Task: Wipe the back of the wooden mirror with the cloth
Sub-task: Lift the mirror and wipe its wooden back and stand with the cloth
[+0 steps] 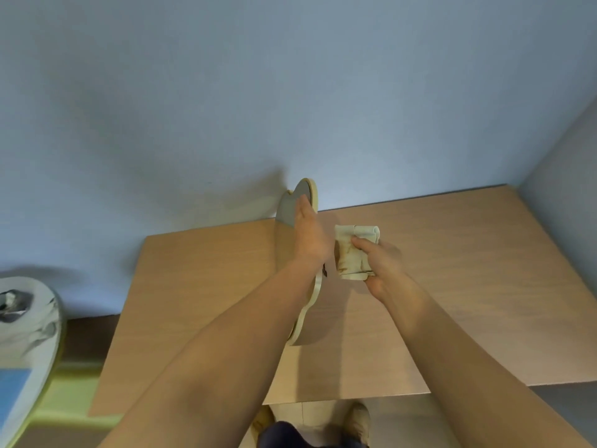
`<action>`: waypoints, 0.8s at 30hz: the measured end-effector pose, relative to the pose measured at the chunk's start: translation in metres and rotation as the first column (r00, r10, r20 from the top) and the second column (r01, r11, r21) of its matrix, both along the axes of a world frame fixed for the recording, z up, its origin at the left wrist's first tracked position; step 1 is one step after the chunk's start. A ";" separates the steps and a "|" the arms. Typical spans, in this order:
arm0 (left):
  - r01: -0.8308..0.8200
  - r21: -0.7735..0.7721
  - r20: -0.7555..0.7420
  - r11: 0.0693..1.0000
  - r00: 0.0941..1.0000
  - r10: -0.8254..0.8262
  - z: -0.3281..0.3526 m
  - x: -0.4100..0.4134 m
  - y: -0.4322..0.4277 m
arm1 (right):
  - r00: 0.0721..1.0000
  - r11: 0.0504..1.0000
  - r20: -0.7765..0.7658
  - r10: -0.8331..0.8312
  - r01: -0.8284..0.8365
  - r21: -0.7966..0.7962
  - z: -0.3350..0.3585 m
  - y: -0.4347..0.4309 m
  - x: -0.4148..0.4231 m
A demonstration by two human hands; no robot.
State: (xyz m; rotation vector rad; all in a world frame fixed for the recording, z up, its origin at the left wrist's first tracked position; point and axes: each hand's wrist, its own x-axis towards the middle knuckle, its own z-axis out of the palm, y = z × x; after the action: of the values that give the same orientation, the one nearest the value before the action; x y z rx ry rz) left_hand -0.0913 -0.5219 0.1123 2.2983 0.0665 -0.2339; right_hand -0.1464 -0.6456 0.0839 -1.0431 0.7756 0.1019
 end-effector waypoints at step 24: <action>-0.269 -0.652 -0.234 0.709 0.961 0.150 -0.027 0.030 0.275 | 0.908 0.575 0.241 0.343 0.000 -0.818 -0.007 0.270 -0.020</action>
State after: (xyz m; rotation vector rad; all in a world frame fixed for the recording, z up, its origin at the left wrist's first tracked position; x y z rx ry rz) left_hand -0.0613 -0.2474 0.0854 1.5087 0.2819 -0.2744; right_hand -0.1667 -0.3752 0.0772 -1.9616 0.3210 -0.3224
